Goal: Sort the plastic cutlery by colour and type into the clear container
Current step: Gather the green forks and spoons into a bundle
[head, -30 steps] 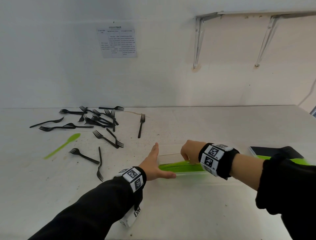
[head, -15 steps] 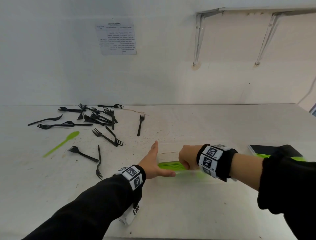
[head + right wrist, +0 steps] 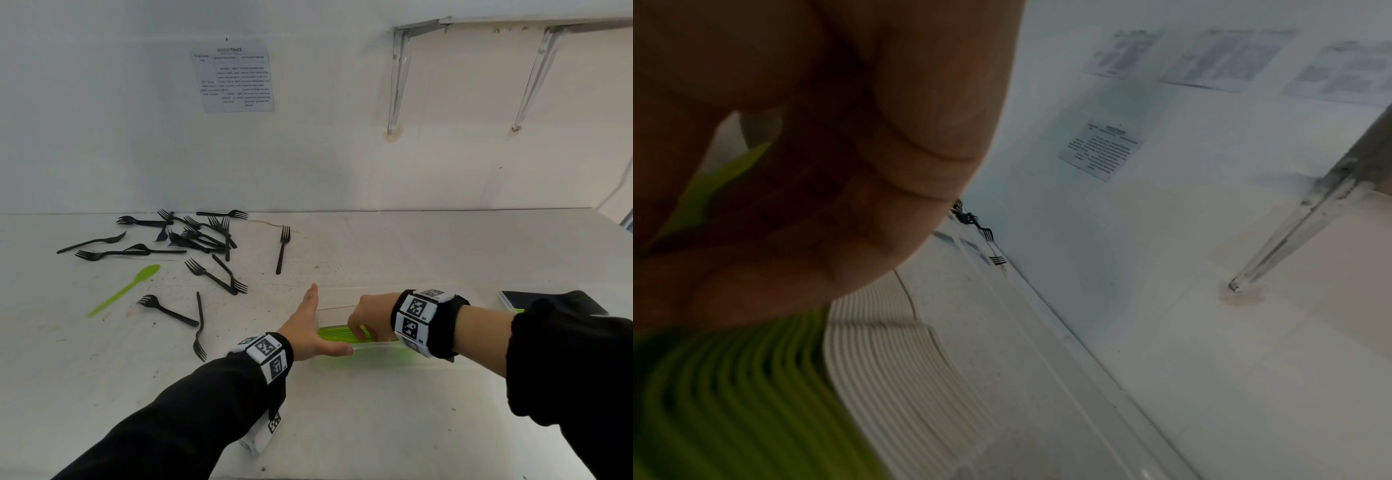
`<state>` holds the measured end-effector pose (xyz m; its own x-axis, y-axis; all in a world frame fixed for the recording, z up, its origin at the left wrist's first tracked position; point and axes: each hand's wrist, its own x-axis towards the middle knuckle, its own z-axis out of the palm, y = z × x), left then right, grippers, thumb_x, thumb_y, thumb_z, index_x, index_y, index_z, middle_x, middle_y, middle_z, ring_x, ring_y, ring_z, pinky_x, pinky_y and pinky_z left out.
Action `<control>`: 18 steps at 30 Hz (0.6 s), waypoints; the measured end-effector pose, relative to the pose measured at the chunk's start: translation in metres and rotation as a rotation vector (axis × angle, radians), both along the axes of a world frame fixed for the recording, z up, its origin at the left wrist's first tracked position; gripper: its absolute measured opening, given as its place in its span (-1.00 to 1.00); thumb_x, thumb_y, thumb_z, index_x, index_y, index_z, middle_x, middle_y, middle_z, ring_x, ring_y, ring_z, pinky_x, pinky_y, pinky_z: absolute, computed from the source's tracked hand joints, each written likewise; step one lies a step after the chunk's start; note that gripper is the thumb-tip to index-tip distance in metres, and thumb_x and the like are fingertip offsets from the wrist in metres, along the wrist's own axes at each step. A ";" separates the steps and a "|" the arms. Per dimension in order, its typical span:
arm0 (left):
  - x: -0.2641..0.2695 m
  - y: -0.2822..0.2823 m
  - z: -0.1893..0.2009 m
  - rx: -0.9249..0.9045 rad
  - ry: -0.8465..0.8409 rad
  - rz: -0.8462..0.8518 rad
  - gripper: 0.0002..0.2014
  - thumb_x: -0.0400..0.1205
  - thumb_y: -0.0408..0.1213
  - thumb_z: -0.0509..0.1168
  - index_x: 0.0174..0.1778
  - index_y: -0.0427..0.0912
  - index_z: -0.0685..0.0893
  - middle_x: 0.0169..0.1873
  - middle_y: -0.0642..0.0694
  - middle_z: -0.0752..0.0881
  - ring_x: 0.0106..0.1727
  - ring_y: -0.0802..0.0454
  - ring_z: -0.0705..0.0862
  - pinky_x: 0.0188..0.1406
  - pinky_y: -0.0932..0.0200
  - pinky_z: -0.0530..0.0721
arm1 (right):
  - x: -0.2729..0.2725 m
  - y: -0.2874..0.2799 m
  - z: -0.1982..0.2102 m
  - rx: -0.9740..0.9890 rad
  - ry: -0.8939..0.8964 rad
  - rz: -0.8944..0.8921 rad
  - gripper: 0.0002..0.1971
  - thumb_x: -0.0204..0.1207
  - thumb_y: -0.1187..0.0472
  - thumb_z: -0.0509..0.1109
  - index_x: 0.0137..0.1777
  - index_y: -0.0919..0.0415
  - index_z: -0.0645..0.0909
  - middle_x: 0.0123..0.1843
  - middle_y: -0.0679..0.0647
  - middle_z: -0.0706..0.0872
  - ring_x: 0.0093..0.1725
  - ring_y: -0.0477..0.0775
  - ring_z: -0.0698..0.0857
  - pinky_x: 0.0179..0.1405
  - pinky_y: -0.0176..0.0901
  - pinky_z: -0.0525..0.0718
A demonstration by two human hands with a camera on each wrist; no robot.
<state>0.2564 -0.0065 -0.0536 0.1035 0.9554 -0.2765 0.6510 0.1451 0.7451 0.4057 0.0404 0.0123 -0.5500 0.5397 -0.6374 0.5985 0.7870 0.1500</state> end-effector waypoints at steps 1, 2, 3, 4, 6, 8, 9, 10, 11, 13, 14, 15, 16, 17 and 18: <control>0.000 0.000 0.000 0.001 0.003 -0.001 0.31 0.30 0.01 0.59 0.63 -0.08 -0.34 0.66 -0.01 -0.21 0.67 0.05 -0.11 0.61 0.11 -0.01 | 0.000 0.001 0.000 0.003 -0.006 0.023 -0.66 0.52 0.48 0.29 0.27 0.26 0.58 0.16 0.21 0.65 0.05 0.24 0.64 -0.31 -0.24 0.48; 0.000 0.000 0.000 0.002 0.006 -0.002 0.31 0.30 0.02 0.59 0.64 -0.08 -0.34 0.66 -0.01 -0.21 0.67 0.05 -0.11 0.60 0.12 -0.01 | 0.001 0.002 0.000 0.008 0.007 0.043 -0.69 0.51 0.49 0.29 0.23 0.27 0.61 0.05 0.20 0.64 -0.04 0.19 0.61 -0.38 -0.28 0.45; 0.000 0.000 0.000 0.003 0.007 -0.003 0.31 0.30 0.02 0.59 0.64 -0.08 -0.34 0.66 -0.01 -0.21 0.67 0.05 -0.11 0.60 0.12 -0.01 | 0.002 0.003 0.000 0.009 0.028 0.053 -0.71 0.49 0.50 0.29 0.17 0.29 0.63 -0.05 0.16 0.60 -0.10 0.14 0.57 -0.42 -0.30 0.41; 0.000 0.000 0.000 0.004 0.006 -0.003 0.31 0.30 0.02 0.59 0.64 -0.08 -0.34 0.66 -0.01 -0.21 0.67 0.05 -0.10 0.60 0.12 0.00 | 0.003 0.004 -0.001 0.006 0.047 0.056 -0.73 0.48 0.51 0.28 0.12 0.31 0.65 -0.12 0.12 0.57 -0.13 0.12 0.54 -0.42 -0.30 0.41; 0.000 0.001 -0.001 0.002 0.004 -0.005 0.31 0.30 0.02 0.59 0.63 -0.08 -0.34 0.66 0.00 -0.21 0.67 0.06 -0.11 0.61 0.12 -0.01 | 0.006 0.004 -0.002 0.006 0.079 0.055 -0.75 0.46 0.50 0.27 0.05 0.29 0.68 -0.18 0.06 0.56 -0.17 0.10 0.54 -0.33 -0.30 0.45; -0.001 0.000 -0.001 0.001 0.000 -0.005 0.31 0.29 0.02 0.59 0.63 -0.08 -0.34 0.66 0.00 -0.22 0.67 0.06 -0.11 0.61 0.12 -0.01 | 0.008 0.003 -0.002 0.005 0.097 0.055 -0.76 0.47 0.47 0.25 0.01 0.27 0.69 -0.18 0.07 0.60 -0.19 0.08 0.54 -0.23 -0.24 0.48; -0.001 0.000 -0.001 0.003 0.001 -0.004 0.31 0.29 0.02 0.59 0.64 -0.08 -0.34 0.66 0.00 -0.22 0.67 0.07 -0.11 0.61 0.12 -0.01 | 0.008 0.003 -0.002 0.001 0.086 0.056 -0.78 0.47 0.47 0.24 -0.02 0.27 0.68 -0.17 0.11 0.63 -0.19 0.07 0.54 -0.21 -0.23 0.48; -0.001 0.000 -0.001 0.005 0.002 -0.004 0.31 0.29 0.02 0.59 0.64 -0.08 -0.34 0.66 0.00 -0.22 0.67 0.06 -0.11 0.61 0.12 -0.01 | 0.007 0.003 -0.003 0.001 0.067 0.058 -0.79 0.48 0.48 0.24 -0.06 0.24 0.66 -0.16 0.13 0.64 -0.17 0.07 0.54 -0.23 -0.25 0.48; -0.001 0.000 -0.001 0.005 0.004 -0.004 0.31 0.30 0.02 0.59 0.64 -0.08 -0.34 0.66 0.00 -0.21 0.67 0.06 -0.11 0.61 0.12 -0.01 | 0.004 0.003 -0.003 0.005 0.040 0.054 -0.81 0.49 0.48 0.24 -0.12 0.21 0.62 -0.19 0.11 0.61 -0.15 0.07 0.53 -0.30 -0.28 0.47; -0.001 0.000 -0.001 0.005 0.003 -0.005 0.31 0.29 0.02 0.59 0.63 -0.07 -0.34 0.66 0.00 -0.21 0.67 0.06 -0.11 0.61 0.11 -0.01 | -0.001 0.004 -0.006 0.018 -0.022 0.029 -0.78 0.53 0.47 0.24 -0.27 0.18 0.52 -0.30 0.07 0.51 -0.10 0.07 0.52 -0.40 -0.32 0.40; -0.001 0.001 -0.001 0.005 0.003 -0.005 0.32 0.28 0.03 0.59 0.63 -0.07 -0.34 0.67 0.00 -0.21 0.67 0.06 -0.10 0.61 0.11 0.00 | -0.004 0.005 -0.007 0.017 -0.047 0.012 -0.72 0.55 0.45 0.25 -0.36 0.17 0.46 -0.31 0.07 0.52 -0.09 0.07 0.51 -0.39 -0.30 0.41; -0.001 0.001 -0.001 0.005 0.006 -0.005 0.32 0.28 0.03 0.59 0.63 -0.07 -0.34 0.67 -0.01 -0.21 0.67 0.05 -0.10 0.61 0.11 0.00 | -0.006 0.005 -0.009 0.023 -0.070 0.008 -0.69 0.57 0.43 0.25 -0.40 0.17 0.43 -0.25 0.11 0.59 -0.09 0.06 0.50 -0.34 -0.27 0.44; -0.001 0.001 -0.001 0.005 0.009 -0.005 0.32 0.28 0.03 0.59 0.63 -0.07 -0.34 0.67 -0.01 -0.21 0.67 0.05 -0.10 0.61 0.11 0.00 | -0.008 0.005 -0.011 0.036 -0.082 0.012 -0.70 0.59 0.41 0.25 -0.39 0.18 0.45 -0.18 0.16 0.65 -0.11 0.06 0.50 -0.27 -0.24 0.47; -0.001 0.001 -0.001 0.006 0.010 -0.005 0.32 0.28 0.03 0.59 0.63 -0.07 -0.34 0.67 -0.01 -0.21 0.67 0.05 -0.10 0.60 0.11 0.00 | -0.009 0.005 -0.012 0.052 -0.090 0.025 -0.73 0.60 0.39 0.24 -0.35 0.20 0.49 -0.18 0.15 0.65 -0.17 0.08 0.50 -0.23 -0.24 0.47; -0.001 0.001 -0.001 0.005 0.008 -0.005 0.32 0.29 0.03 0.59 0.64 -0.07 -0.34 0.67 -0.01 -0.21 0.67 0.04 -0.10 0.60 0.11 0.00 | -0.011 0.004 -0.011 0.051 -0.089 0.020 -0.77 0.61 0.37 0.24 -0.29 0.21 0.54 -0.27 0.10 0.58 -0.25 0.09 0.49 -0.27 -0.26 0.46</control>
